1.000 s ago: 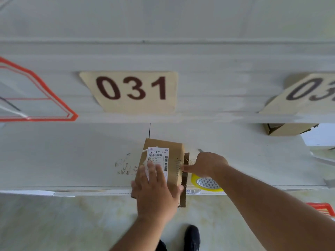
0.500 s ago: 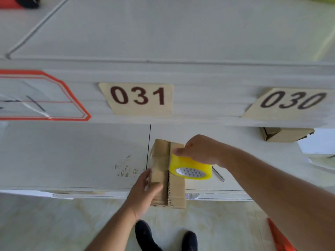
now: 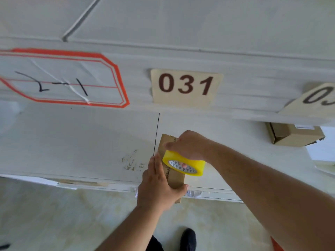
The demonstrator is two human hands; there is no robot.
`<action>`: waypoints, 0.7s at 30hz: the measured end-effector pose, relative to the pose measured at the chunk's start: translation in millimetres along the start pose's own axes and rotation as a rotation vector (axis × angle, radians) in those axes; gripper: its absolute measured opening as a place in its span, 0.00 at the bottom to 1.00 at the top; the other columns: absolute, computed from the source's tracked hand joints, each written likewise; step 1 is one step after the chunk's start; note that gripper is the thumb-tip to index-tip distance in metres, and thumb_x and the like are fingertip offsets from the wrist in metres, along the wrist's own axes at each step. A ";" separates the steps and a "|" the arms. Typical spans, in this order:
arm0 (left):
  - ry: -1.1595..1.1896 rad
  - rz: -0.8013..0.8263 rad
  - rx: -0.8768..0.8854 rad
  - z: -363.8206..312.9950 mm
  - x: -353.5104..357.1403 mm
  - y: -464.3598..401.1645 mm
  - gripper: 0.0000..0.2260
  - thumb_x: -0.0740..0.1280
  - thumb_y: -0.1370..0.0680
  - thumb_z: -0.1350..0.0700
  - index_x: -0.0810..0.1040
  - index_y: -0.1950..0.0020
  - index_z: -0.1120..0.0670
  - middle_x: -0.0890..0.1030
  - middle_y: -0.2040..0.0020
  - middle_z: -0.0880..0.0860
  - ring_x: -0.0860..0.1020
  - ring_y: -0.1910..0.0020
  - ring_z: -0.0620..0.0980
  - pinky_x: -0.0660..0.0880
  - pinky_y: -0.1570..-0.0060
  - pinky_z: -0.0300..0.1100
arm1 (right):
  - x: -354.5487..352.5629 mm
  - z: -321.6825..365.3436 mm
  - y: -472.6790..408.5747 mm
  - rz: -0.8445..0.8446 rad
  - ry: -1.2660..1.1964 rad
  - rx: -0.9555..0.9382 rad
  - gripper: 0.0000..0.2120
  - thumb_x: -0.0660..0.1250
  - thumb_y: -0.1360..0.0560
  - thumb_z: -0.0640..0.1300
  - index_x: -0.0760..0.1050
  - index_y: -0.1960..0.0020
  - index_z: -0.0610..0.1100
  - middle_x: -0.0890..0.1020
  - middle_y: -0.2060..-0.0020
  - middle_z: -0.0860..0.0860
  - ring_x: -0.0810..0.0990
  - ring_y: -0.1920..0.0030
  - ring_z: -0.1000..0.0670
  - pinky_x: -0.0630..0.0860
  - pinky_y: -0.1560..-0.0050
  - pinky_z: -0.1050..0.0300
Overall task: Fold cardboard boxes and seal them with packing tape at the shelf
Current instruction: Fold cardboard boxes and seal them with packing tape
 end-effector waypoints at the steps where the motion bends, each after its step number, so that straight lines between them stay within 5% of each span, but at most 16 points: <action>1: -0.006 -0.012 0.001 0.0 0.1 -0.6 0.62 0.65 0.37 0.22 0.35 0.18 0.49 0.48 0.17 0.48 0.65 0.25 0.56 0.74 0.36 0.51 | -5.3 -3.5 4.1 0.009 0.008 -0.011 0.29 0.64 0.25 0.70 0.79 0.54 0.42 0.80 0.59 0.45 0.77 0.63 0.47 0.70 0.64 0.56; 5: -0.033 -0.015 -0.015 0.1 -1.4 -0.4 0.61 0.66 0.36 0.23 0.33 0.18 0.48 0.50 0.18 0.49 0.69 0.28 0.56 0.75 0.39 0.51 | -27.2 -47.9 26.5 0.011 0.204 -0.003 0.32 0.60 0.22 0.71 0.80 0.59 0.41 0.82 0.60 0.45 0.79 0.62 0.48 0.72 0.62 0.55; 9: -0.085 -0.004 -0.001 -1.9 -3.2 0.6 0.61 0.65 0.35 0.22 0.32 0.18 0.49 0.52 0.18 0.50 0.71 0.30 0.56 0.76 0.42 0.51 | -11.0 -95.5 32.5 -0.060 0.399 0.084 0.33 0.57 0.26 0.77 0.77 0.54 0.47 0.80 0.56 0.53 0.80 0.51 0.48 0.73 0.53 0.52; 21: -0.145 0.011 -0.002 -4.3 -0.4 -2.6 0.61 0.64 0.34 0.22 0.31 0.18 0.48 0.54 0.20 0.50 0.73 0.34 0.57 0.77 0.43 0.52 | 23.2 -120.6 25.3 -0.090 0.285 0.102 0.27 0.58 0.25 0.76 0.72 0.51 0.52 0.72 0.62 0.58 0.77 0.50 0.49 0.75 0.47 0.52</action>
Point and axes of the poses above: each hand's wrist, its own y-axis away from the middle knuckle, its own x-axis out of the palm, z = x × y, the point moved 2 cm from there along -y, towards the middle knuckle
